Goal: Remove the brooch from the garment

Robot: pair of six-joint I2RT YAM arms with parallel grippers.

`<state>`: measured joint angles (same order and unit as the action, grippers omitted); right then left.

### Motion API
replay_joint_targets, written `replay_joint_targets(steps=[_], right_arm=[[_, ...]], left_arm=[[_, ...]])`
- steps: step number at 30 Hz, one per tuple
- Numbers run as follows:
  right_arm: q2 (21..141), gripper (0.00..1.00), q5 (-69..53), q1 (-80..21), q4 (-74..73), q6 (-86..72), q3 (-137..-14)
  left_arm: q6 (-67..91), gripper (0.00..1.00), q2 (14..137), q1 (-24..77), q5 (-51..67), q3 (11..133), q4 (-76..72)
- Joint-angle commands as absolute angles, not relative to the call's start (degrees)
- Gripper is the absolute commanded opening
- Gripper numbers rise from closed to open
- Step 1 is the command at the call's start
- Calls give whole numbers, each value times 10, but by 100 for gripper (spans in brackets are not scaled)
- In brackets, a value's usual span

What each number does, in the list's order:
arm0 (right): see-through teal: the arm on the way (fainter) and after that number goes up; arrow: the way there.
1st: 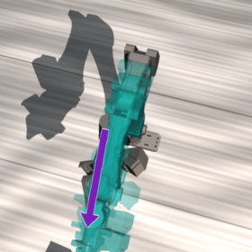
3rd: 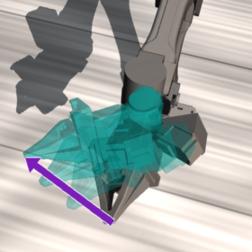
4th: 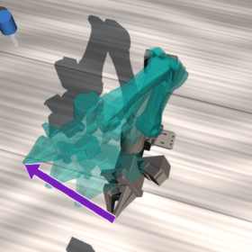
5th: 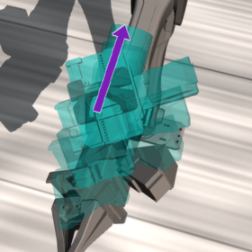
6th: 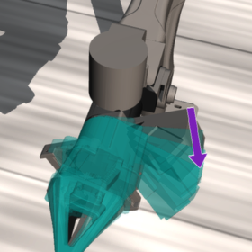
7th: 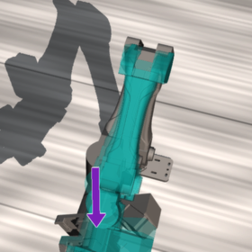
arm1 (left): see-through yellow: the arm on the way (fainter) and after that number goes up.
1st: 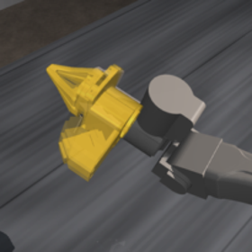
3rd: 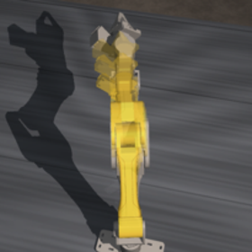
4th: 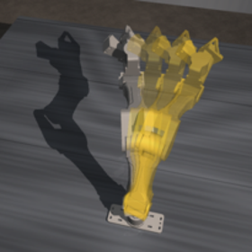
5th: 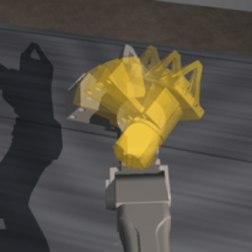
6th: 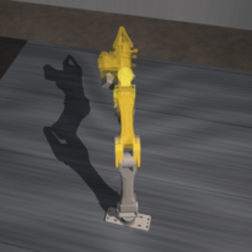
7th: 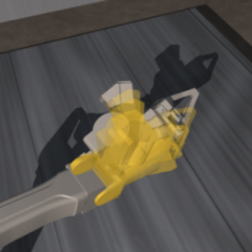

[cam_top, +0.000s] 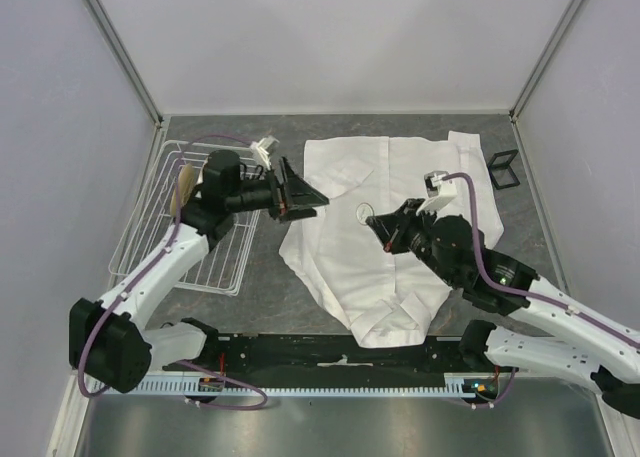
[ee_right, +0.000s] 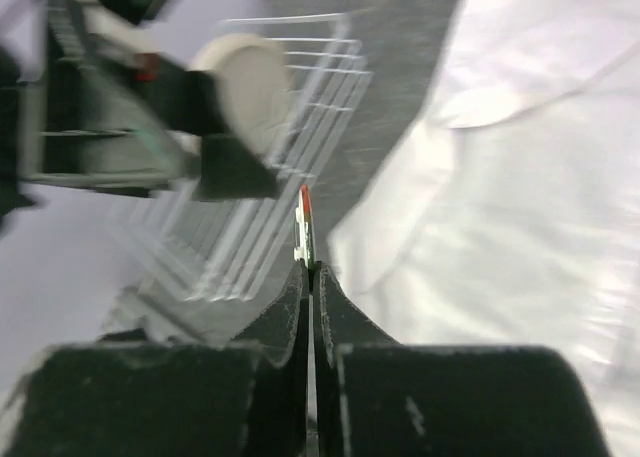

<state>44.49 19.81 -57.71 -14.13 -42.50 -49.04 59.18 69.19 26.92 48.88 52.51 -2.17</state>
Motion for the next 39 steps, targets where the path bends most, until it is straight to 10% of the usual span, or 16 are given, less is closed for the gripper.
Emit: replay_joint_targets(steps=[1,17,39], right_arm=[[510,0,355,-555,-258,-351,-572],[938,0,556,-129,-323,-62,-802],[1185,0,507,46,-250,-28,-951]], left_arm=[[414,96,628,195,432,584,181],[382,95,635,207,495,554,105],[307,93,689,338,472,570,127]])
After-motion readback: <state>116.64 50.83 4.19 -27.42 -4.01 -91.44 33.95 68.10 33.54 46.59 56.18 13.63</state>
